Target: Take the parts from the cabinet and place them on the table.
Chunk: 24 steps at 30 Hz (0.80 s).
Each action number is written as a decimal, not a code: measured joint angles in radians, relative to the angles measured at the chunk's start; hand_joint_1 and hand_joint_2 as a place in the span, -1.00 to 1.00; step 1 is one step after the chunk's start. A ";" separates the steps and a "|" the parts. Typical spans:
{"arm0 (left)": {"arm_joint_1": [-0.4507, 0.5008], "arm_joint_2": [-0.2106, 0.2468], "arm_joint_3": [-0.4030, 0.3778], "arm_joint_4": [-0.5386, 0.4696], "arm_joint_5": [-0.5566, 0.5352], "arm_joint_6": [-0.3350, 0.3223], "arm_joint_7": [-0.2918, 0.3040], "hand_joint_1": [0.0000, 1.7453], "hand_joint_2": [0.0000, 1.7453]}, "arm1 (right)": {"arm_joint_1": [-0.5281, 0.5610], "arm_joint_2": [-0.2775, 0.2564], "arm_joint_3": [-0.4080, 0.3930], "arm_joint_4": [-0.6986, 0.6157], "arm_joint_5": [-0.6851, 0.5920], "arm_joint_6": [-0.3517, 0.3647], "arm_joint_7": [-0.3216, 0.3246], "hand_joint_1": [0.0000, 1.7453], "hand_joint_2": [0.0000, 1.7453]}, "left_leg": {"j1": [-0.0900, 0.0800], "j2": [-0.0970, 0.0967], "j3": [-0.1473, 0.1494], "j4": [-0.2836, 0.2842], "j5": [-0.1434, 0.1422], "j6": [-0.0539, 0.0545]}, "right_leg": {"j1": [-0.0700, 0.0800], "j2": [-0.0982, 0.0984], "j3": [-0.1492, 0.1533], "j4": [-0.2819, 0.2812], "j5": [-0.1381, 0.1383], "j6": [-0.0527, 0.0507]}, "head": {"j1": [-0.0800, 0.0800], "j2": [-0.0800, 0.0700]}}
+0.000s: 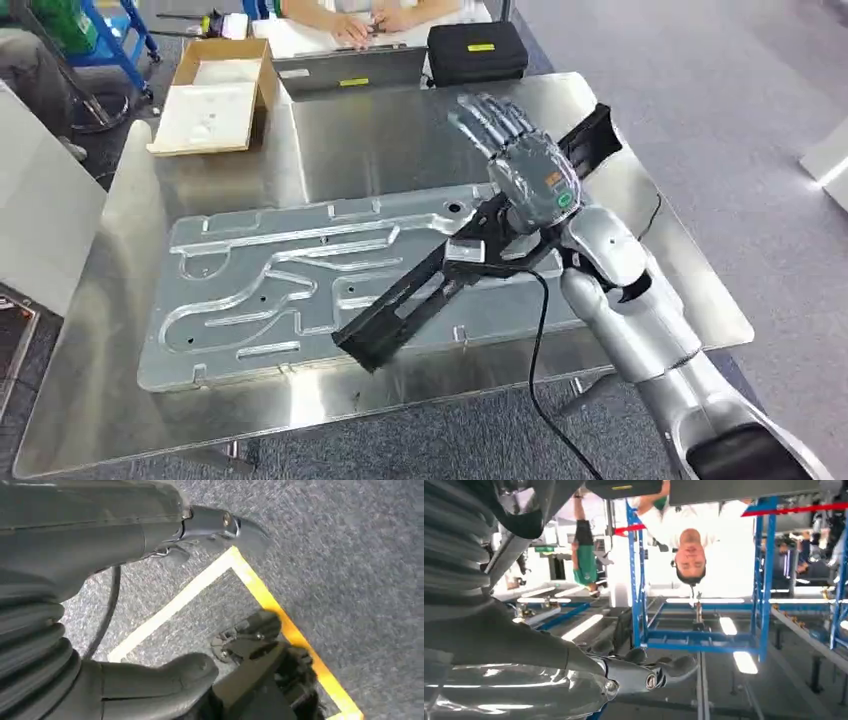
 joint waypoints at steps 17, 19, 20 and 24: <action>0.007 0.006 0.002 0.001 -0.001 0.034 -0.014 -1.00 1.00 | 0.050 -0.023 -0.039 0.010 0.123 -0.091 0.113 -1.00 1.00 | 0.030 -0.002 0.031 -0.104 0.082 0.014 | -0.018 0.005 -0.119 0.282 -0.157 0.064 | 0.001 0.000; 0.010 0.006 0.004 0.001 0.001 0.035 -0.015 -1.00 1.00 | 0.070 -0.026 -0.066 0.019 0.179 -0.120 0.159 -1.00 1.00 | 0.023 -0.003 0.033 -0.104 0.080 0.018 | -0.014 0.005 -0.166 0.353 -0.158 0.058 | 0.001 0.000; 0.012 0.006 0.006 0.001 0.002 0.037 -0.016 -1.00 1.00 | 0.078 -0.027 -0.081 0.025 0.206 -0.124 0.182 -1.00 1.00 | 0.020 -0.004 0.036 -0.104 0.078 0.020 | -0.011 0.005 -0.157 0.320 -0.126 0.052 | 0.001 0.000; 0.014 0.005 0.008 0.001 0.003 0.042 -0.019 -1.00 1.00 | 0.082 -0.044 -0.140 0.050 0.250 -0.121 0.222 -1.00 1.00 | 0.004 -0.009 0.045 -0.103 0.068 0.018 | 0.010 0.004 -0.032 0.055 -0.010 0.014 | 0.000 0.000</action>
